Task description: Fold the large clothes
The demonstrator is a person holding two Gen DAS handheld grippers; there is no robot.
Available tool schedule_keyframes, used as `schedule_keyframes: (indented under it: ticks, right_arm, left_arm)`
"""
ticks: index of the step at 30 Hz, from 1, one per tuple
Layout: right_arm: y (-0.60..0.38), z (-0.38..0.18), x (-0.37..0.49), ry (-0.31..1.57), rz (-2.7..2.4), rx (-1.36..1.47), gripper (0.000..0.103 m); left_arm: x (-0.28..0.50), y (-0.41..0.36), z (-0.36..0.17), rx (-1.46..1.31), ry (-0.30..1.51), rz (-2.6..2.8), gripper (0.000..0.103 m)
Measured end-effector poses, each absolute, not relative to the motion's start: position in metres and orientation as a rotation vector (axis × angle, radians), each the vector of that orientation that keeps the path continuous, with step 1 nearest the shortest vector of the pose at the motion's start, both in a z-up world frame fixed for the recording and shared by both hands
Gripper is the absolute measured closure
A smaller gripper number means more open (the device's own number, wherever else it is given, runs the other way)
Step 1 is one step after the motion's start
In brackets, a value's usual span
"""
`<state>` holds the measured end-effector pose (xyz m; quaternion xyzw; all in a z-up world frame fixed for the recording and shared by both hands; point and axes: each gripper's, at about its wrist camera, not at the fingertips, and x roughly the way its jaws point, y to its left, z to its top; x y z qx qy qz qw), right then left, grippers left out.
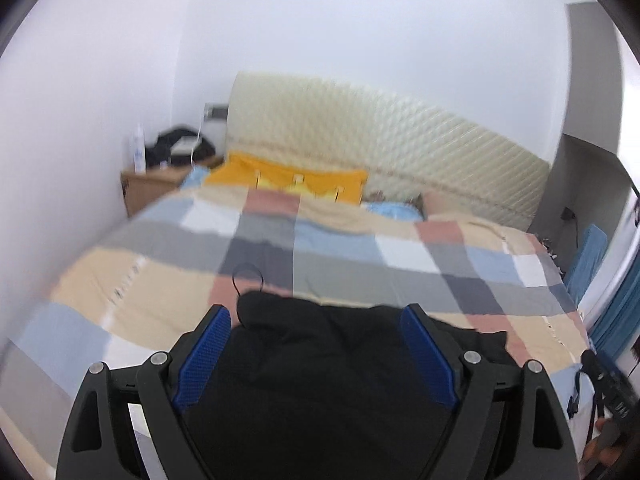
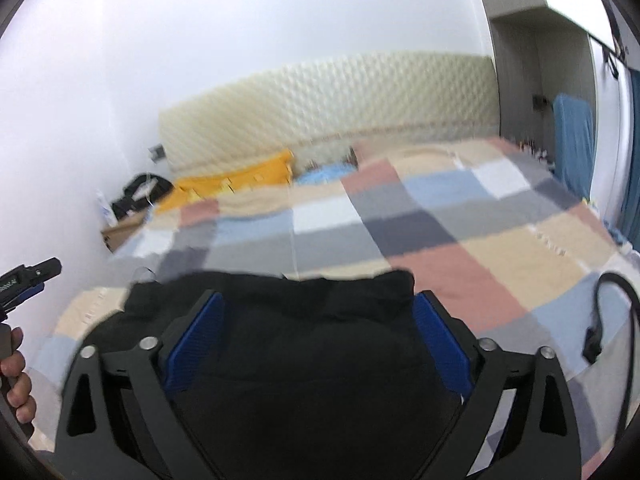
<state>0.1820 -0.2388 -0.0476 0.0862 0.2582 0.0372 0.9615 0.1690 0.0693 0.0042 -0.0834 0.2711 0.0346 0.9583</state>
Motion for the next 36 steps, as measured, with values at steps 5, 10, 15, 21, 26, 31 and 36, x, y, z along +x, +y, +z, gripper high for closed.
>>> schedule_keyframes:
  ticks: [5, 10, 15, 21, 26, 31, 36]
  right_arm:
    - [-0.231, 0.019, 0.132, 0.413, 0.118, 0.167, 0.0]
    - [-0.225, 0.074, 0.088, 0.329, 0.146, 0.155, 0.0]
    - [-0.222, 0.107, 0.044, 0.258, 0.17, 0.148, 0.0]
    - [-0.219, 0.121, 0.002, 0.218, 0.207, 0.164, 0.0]
    - [-0.215, 0.111, -0.018, 0.236, 0.213, 0.169, 0.0]
    - [-0.211, 0.091, -0.03, 0.277, 0.196, 0.159, 0.0]
    - [-0.208, 0.063, -0.033, 0.34, 0.189, 0.147, 0.0]
  left_arm:
    - [0.12, 0.049, 0.062, -0.118, 0.487, 0.009, 0.011]
    - [0.07, 0.033, 0.104, -0.106, 0.425, -0.037, 0.011]
    - [0.033, 0.026, 0.122, -0.106, 0.398, -0.043, 0.011]
    - [-0.002, 0.022, 0.121, -0.095, 0.402, -0.044, 0.011]
    - [-0.021, 0.019, 0.113, -0.084, 0.411, -0.034, 0.011]
    - [-0.036, 0.013, 0.099, -0.078, 0.423, -0.027, 0.011]
    - [-0.035, 0.014, 0.072, -0.095, 0.48, -0.029, 0.011]
